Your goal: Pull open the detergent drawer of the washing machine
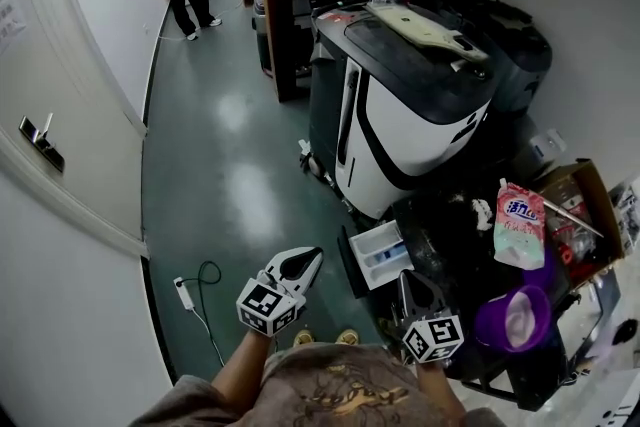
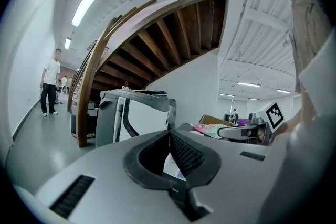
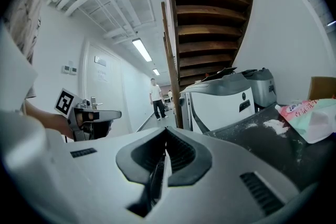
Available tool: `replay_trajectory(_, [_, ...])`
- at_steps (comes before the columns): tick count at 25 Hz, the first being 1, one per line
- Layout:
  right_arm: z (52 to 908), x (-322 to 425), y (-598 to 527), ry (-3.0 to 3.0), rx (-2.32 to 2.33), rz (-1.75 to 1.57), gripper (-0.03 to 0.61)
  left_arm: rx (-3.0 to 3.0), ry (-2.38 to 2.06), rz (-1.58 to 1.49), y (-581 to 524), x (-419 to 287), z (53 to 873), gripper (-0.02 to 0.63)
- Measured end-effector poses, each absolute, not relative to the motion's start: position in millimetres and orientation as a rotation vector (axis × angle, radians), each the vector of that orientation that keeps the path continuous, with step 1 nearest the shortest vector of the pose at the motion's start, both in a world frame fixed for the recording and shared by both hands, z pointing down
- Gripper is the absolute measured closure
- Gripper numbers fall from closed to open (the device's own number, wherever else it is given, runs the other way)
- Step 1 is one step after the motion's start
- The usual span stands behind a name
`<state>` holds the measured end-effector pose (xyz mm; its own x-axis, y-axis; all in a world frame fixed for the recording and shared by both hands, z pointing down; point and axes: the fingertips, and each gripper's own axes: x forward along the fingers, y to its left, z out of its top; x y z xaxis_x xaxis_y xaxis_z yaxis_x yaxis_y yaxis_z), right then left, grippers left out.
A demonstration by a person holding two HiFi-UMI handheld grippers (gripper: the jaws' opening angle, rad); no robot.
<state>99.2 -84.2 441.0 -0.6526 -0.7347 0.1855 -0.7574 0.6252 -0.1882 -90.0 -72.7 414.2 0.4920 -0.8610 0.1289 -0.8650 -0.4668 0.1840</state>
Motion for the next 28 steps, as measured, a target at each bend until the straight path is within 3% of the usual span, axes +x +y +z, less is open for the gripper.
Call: replay_trajectory(28, [436.2,110.6,-96.6,-2.73,1.358,0.352,0.577,2.448,-1.517,-0.012,-74.5,-95.4,420.9,0.592])
